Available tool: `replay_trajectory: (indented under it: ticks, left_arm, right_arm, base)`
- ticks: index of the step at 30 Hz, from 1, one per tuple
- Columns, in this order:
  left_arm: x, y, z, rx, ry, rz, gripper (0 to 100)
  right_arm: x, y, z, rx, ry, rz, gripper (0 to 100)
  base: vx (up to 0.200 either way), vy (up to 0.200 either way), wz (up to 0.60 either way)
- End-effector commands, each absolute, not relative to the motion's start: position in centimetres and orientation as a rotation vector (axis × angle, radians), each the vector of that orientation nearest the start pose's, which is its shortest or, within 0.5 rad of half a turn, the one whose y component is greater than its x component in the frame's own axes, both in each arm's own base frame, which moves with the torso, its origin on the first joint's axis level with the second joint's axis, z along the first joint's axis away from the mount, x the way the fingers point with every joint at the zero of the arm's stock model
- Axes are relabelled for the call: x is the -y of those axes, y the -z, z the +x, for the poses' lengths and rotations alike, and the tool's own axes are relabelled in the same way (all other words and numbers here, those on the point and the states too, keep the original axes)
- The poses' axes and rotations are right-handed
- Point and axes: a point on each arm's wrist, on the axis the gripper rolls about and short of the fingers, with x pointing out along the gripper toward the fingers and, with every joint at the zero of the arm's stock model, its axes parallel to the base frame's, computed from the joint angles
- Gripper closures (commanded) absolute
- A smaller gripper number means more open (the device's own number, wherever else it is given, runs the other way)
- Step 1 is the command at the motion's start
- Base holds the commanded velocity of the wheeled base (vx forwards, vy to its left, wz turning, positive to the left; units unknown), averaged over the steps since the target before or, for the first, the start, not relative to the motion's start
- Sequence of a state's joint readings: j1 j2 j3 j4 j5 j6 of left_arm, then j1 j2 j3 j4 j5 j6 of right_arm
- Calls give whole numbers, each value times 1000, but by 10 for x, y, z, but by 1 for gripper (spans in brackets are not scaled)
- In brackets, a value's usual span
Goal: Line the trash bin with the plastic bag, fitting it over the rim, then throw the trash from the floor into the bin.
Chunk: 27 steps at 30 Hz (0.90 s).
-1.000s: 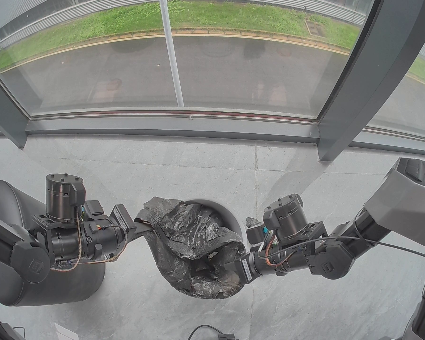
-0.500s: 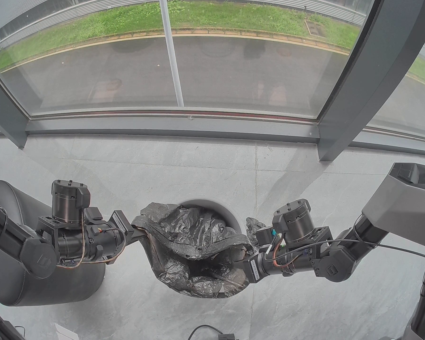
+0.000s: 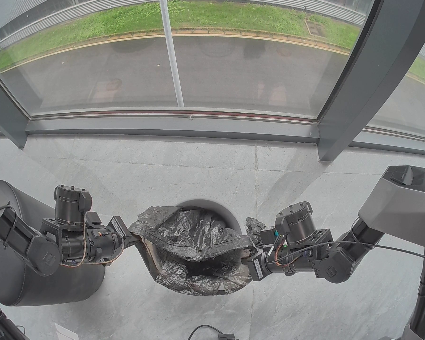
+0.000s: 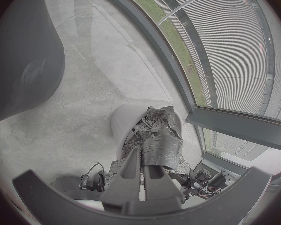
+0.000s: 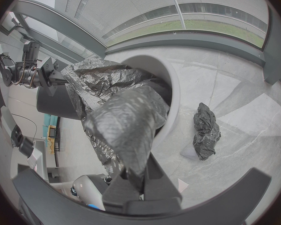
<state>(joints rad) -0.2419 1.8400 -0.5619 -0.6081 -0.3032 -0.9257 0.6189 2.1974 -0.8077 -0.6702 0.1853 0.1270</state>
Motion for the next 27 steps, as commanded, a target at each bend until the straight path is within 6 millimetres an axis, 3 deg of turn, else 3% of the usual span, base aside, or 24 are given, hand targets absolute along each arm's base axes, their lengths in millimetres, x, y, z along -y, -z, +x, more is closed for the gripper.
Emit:
replay_trajectory:
  ticks: [1,19,20,27]
  left_arm:
    - [70,-73,276,-889,148,-894,100]
    - [70,-70,281,-865,158,-896,100]
    - [70,-70,281,-865,158,-896,100]
    - [69,-71,280,-863,158,-896,100]
  right_arm:
    - [-211,-15,289,-762,-706,-49,100]
    - [-203,-15,291,-740,-620,-53,100]
    - [-203,-15,291,-740,-620,-53,0]
    - [-200,-23,288,-697,-624,-45,0]
  base:
    - [0,0,0]
    - [0,0,0]
    - [0,0,0]
    - [0,0,0]
